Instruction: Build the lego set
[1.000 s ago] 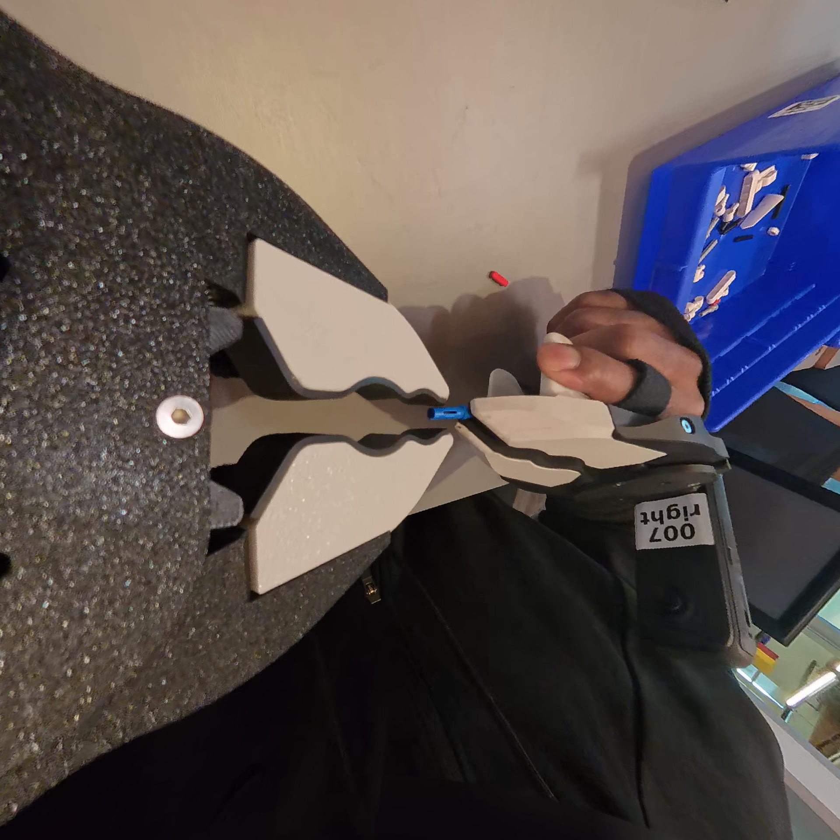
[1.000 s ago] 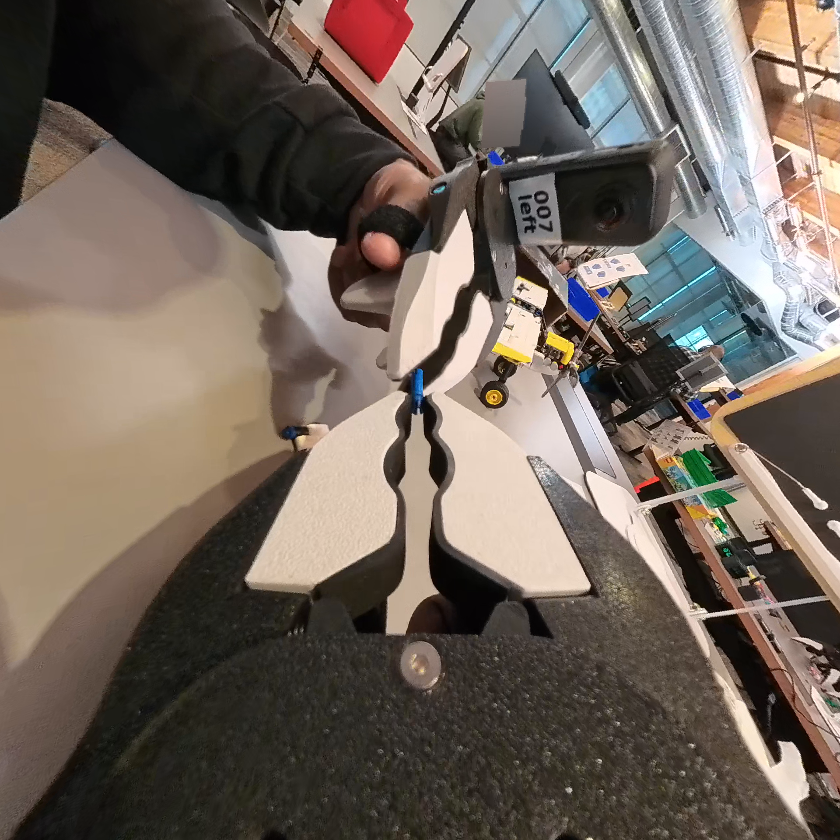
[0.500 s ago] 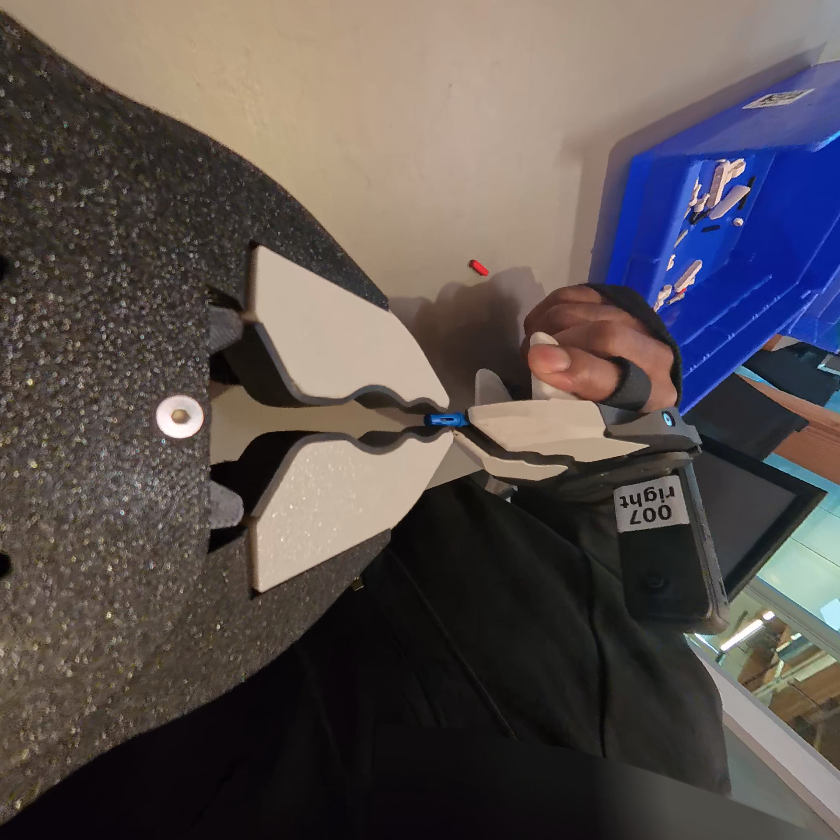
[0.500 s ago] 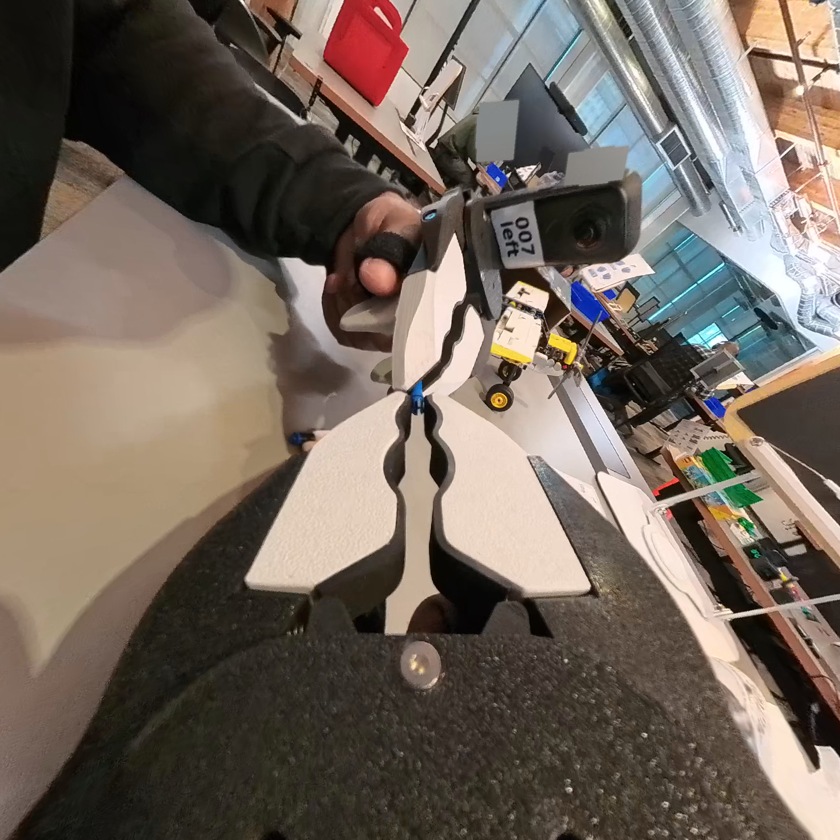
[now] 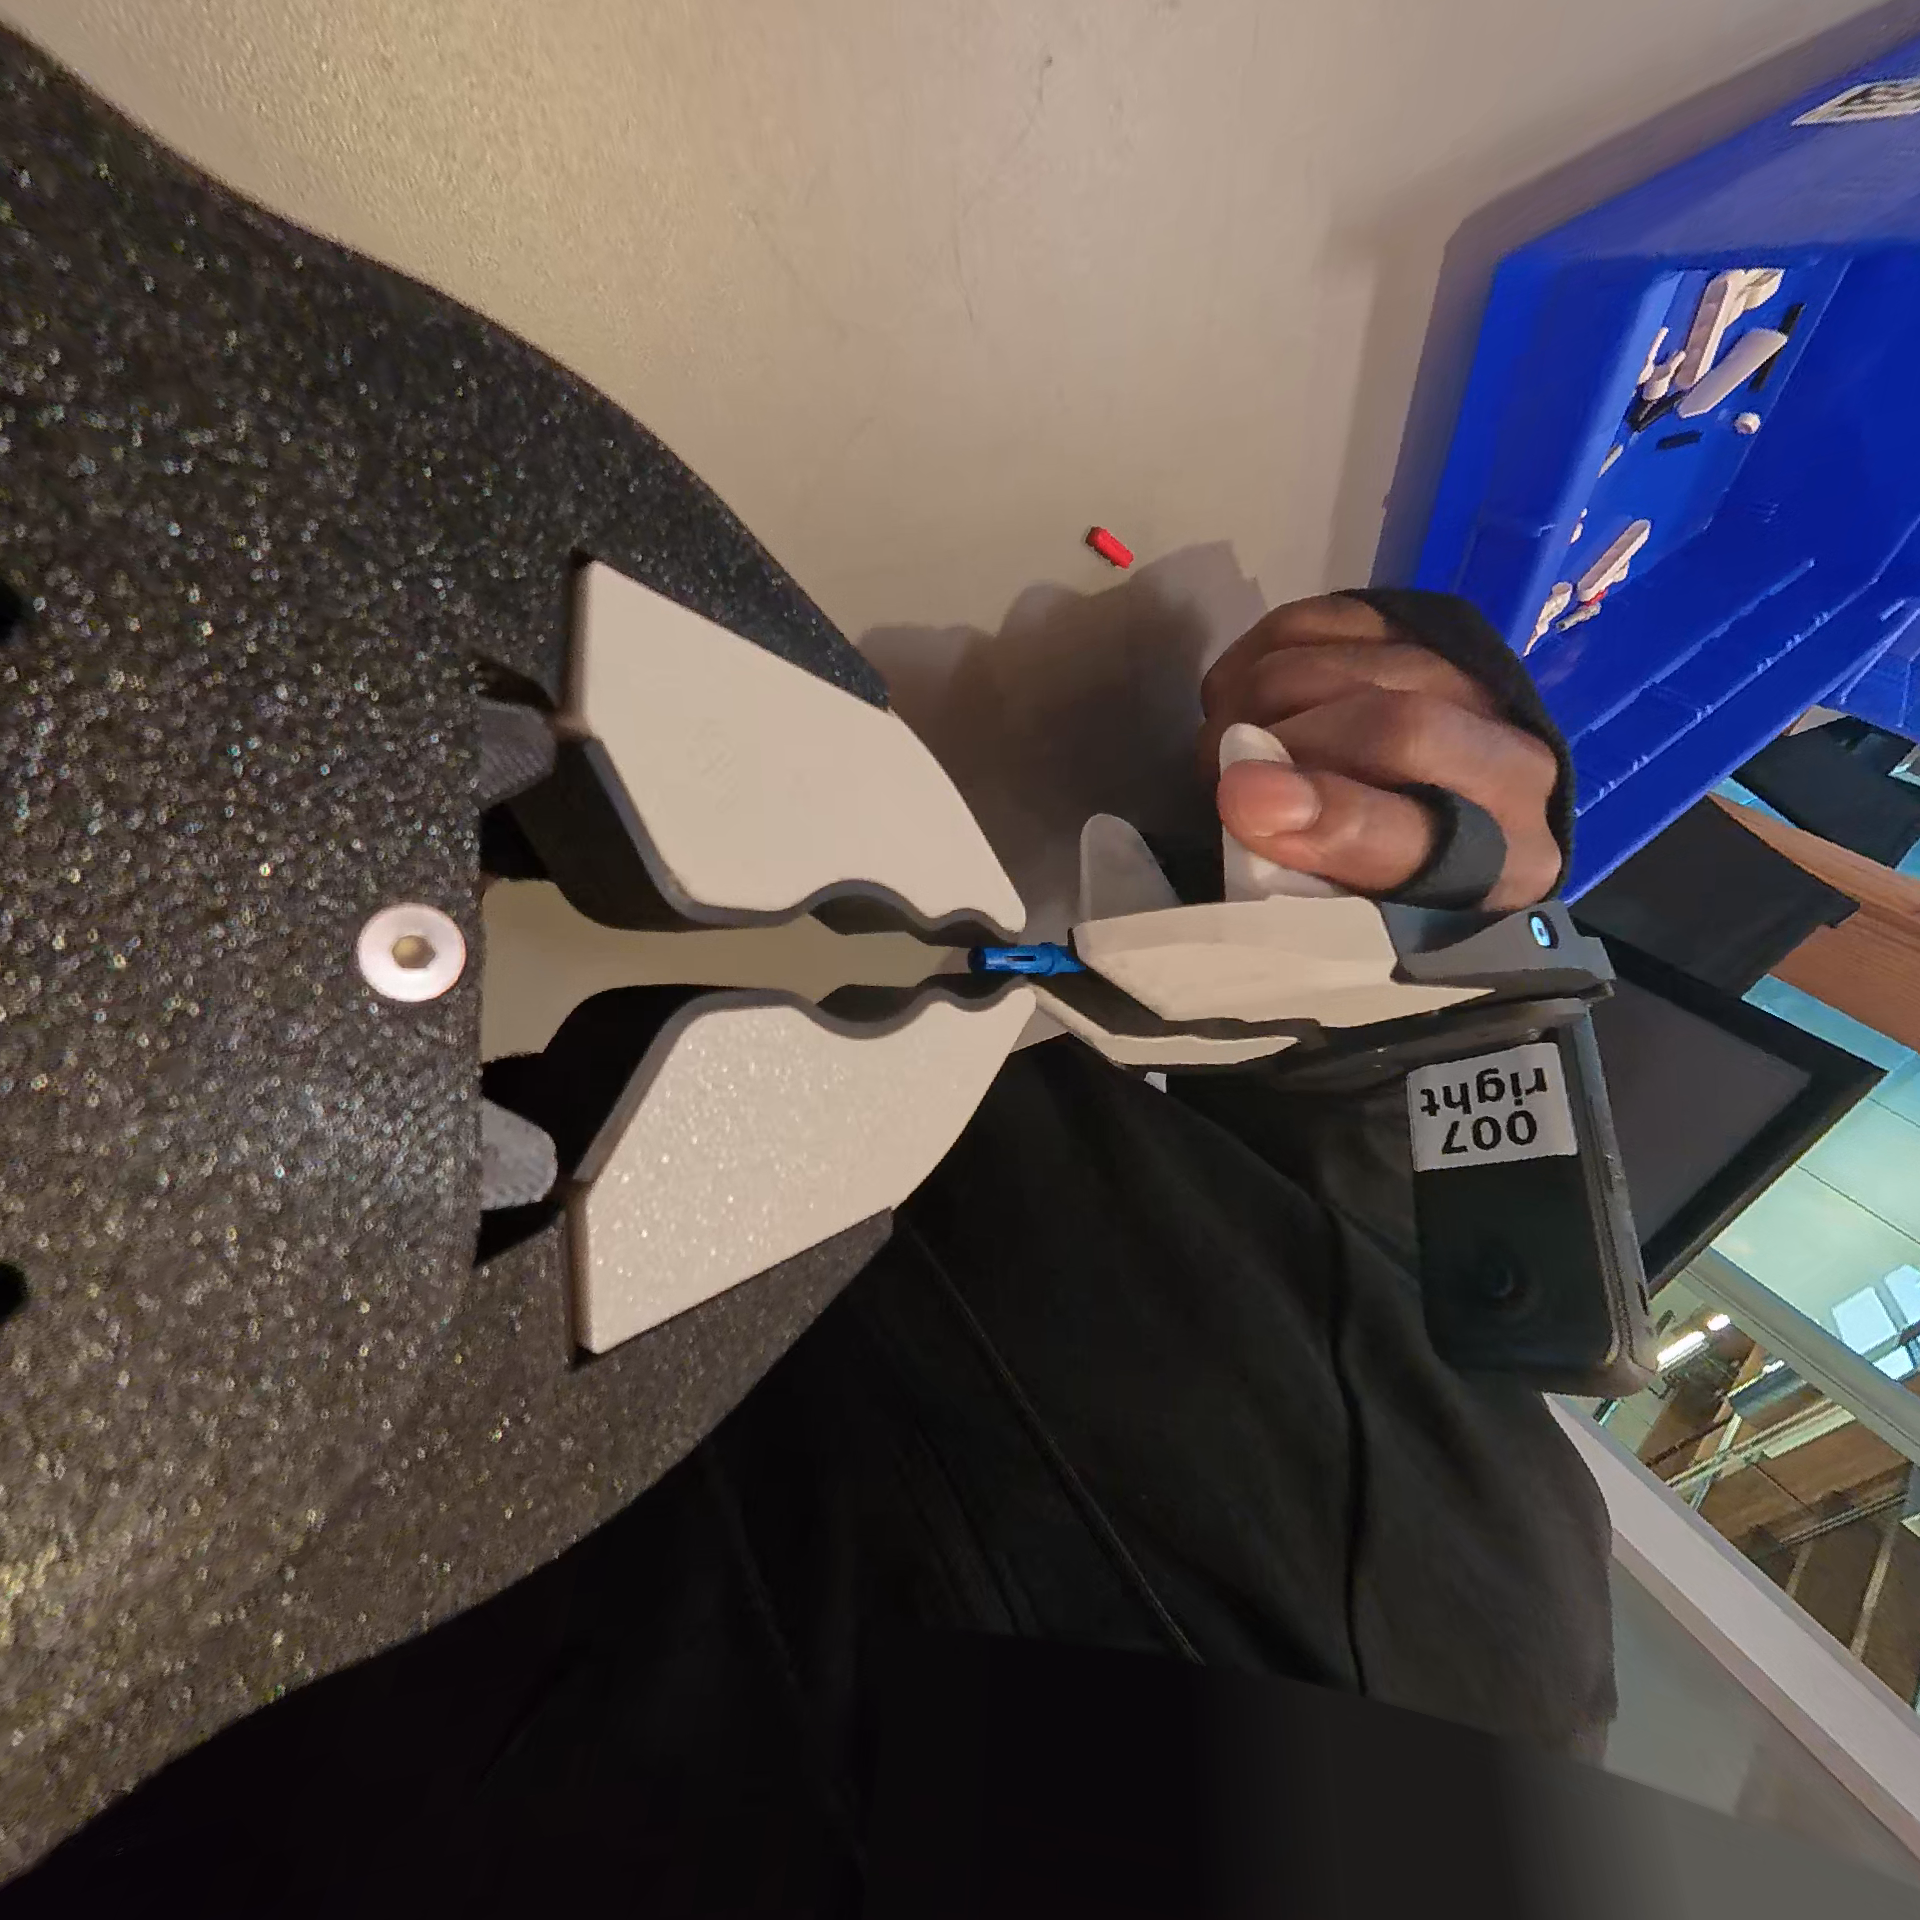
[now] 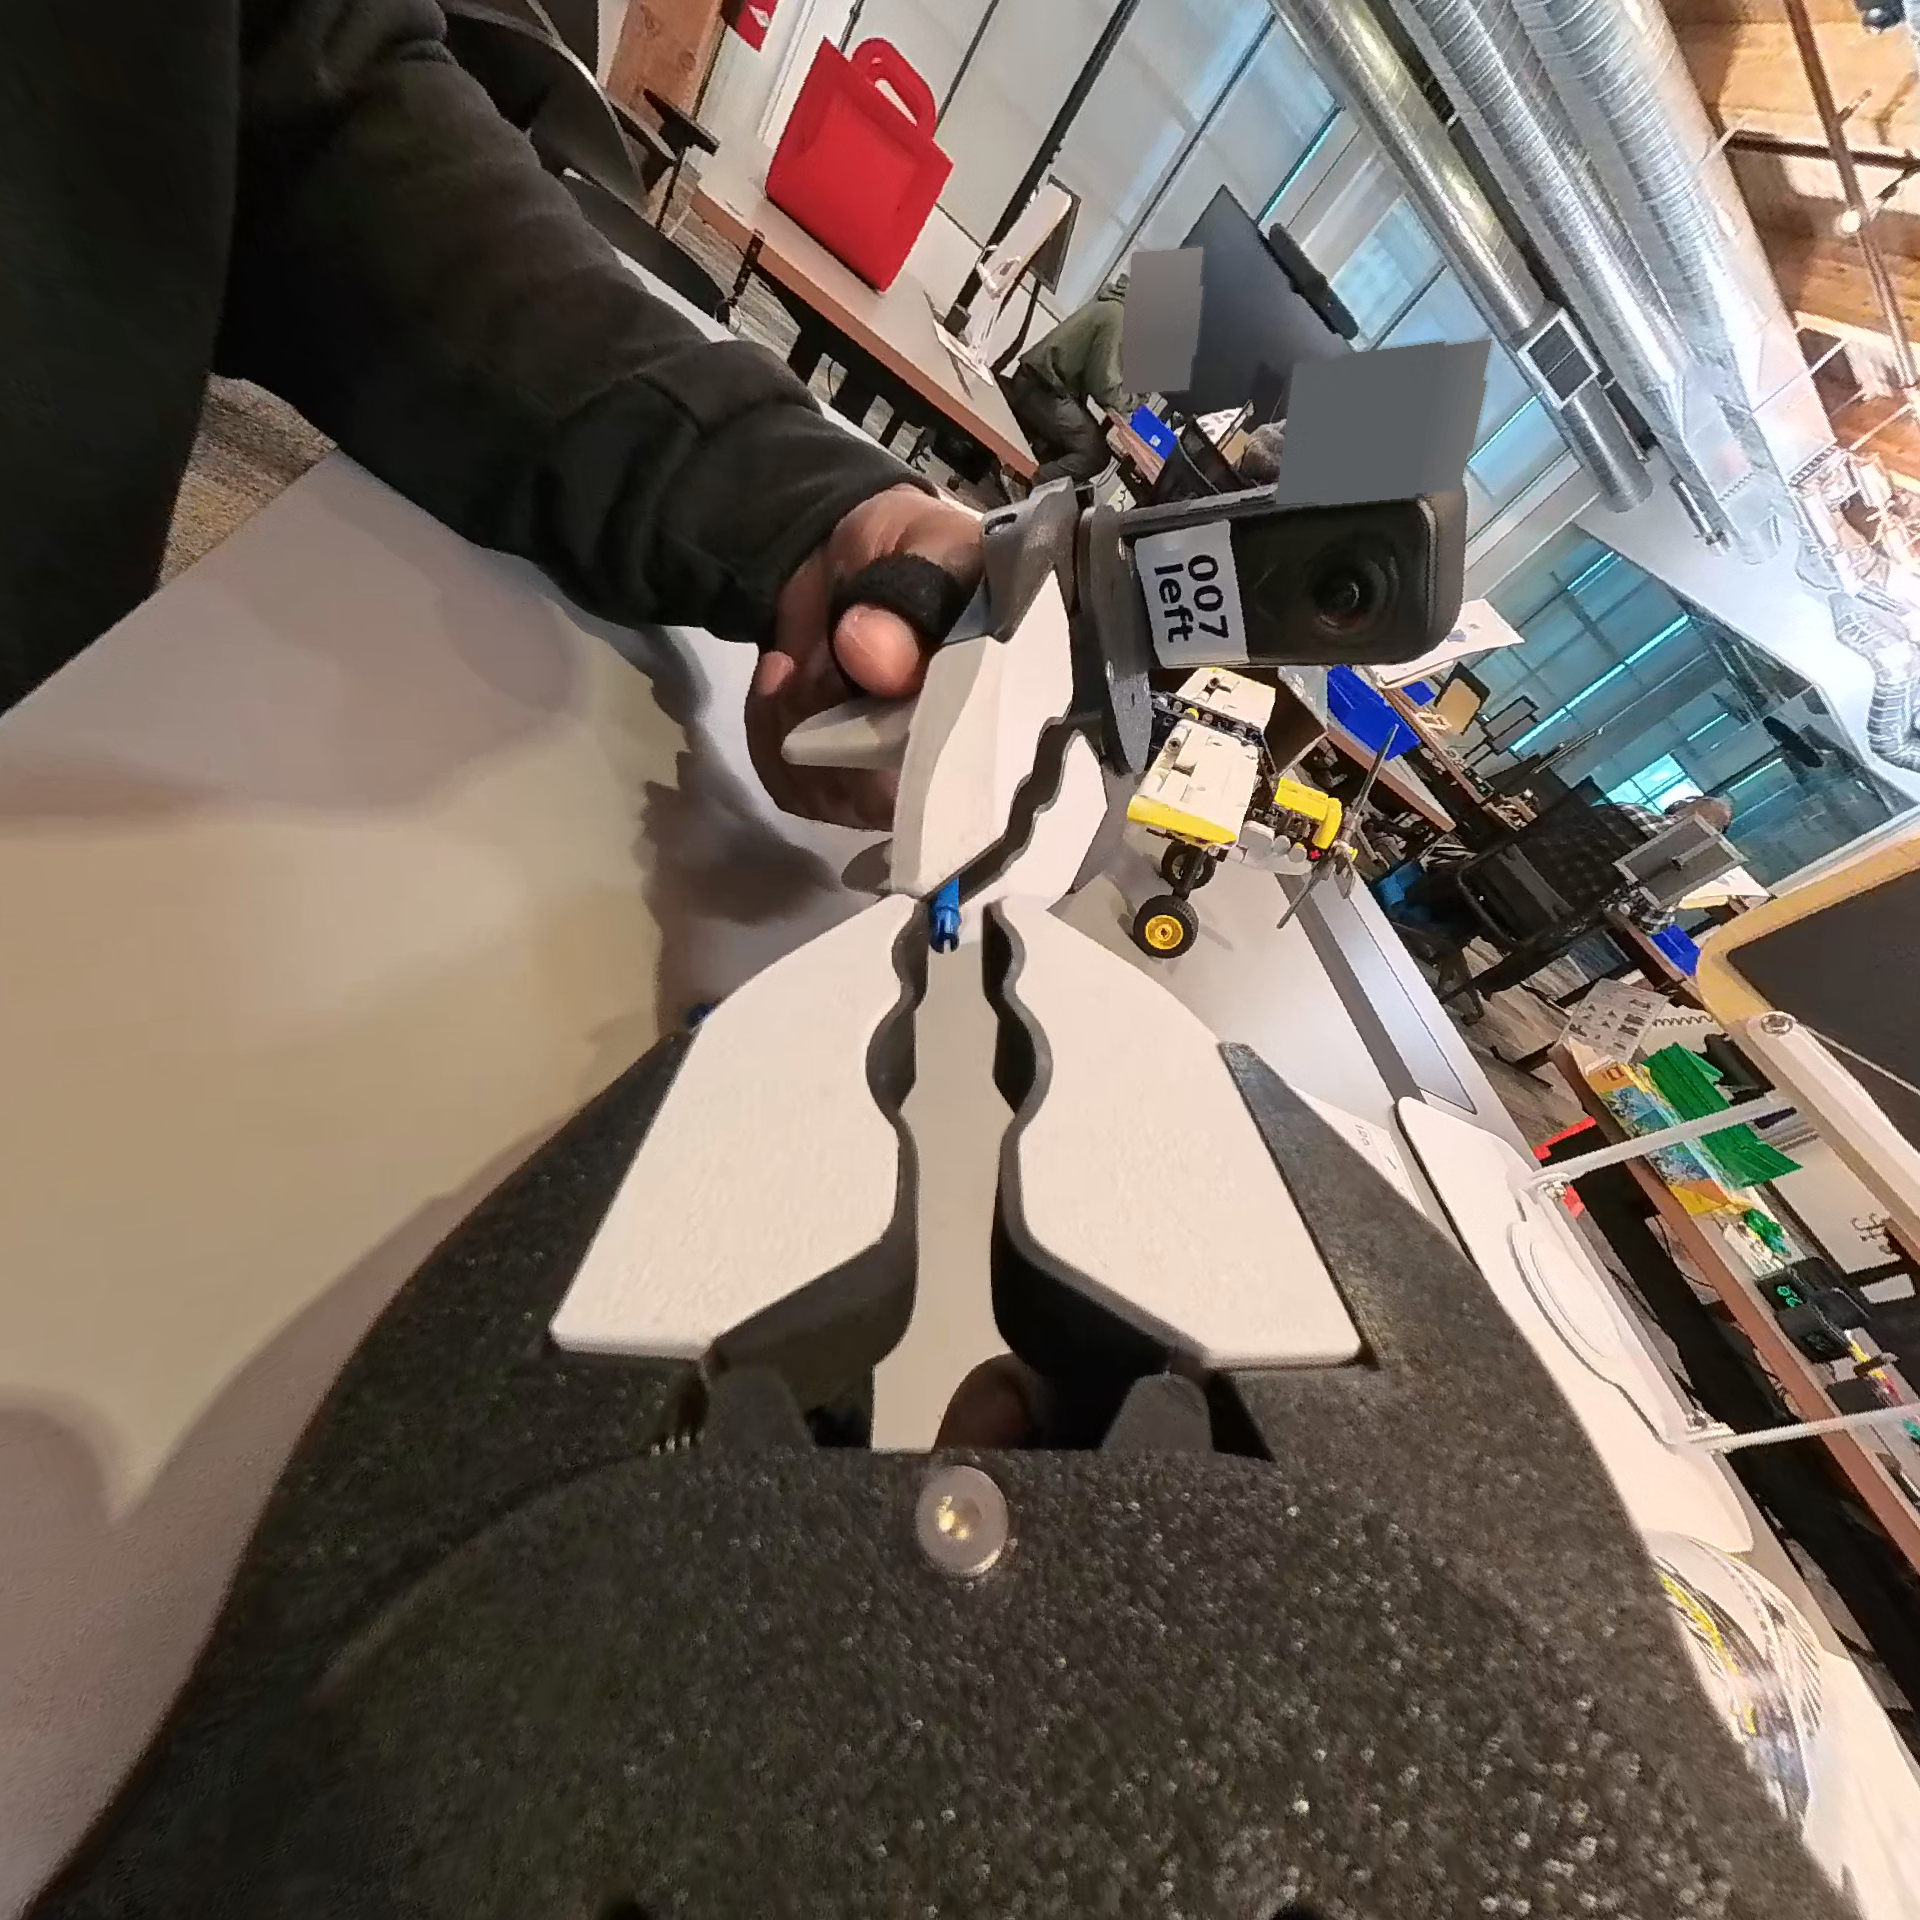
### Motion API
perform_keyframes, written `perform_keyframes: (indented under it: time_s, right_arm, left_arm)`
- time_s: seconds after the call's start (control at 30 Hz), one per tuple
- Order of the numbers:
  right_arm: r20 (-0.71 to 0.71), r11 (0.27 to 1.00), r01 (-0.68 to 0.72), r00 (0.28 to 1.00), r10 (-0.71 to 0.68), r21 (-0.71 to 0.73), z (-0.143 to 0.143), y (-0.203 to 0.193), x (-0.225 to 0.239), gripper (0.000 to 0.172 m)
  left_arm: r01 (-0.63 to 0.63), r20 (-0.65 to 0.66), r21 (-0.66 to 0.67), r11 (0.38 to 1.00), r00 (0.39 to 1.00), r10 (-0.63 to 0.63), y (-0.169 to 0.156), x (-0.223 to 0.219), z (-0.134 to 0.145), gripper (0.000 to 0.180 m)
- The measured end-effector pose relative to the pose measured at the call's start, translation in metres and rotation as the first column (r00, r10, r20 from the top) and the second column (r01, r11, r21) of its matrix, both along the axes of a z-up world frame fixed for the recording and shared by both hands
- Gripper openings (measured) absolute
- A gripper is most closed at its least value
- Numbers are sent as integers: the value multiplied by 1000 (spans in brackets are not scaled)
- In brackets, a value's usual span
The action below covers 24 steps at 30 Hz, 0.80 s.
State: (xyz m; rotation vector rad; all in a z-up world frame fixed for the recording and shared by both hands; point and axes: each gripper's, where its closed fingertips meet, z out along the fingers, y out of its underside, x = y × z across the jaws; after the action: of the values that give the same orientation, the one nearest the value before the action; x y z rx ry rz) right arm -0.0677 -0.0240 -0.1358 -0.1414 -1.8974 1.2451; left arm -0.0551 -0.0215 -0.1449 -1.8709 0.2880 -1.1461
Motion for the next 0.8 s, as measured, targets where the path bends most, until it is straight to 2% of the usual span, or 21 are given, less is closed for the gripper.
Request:
perform_keyframes:
  time_s: [0.8]
  right_arm:
    - [21,999,-43,999,43,3,-3,-5,6,6]
  left_arm:
    - [37,17,-16,999,999,-37,-3,4,-1,4]
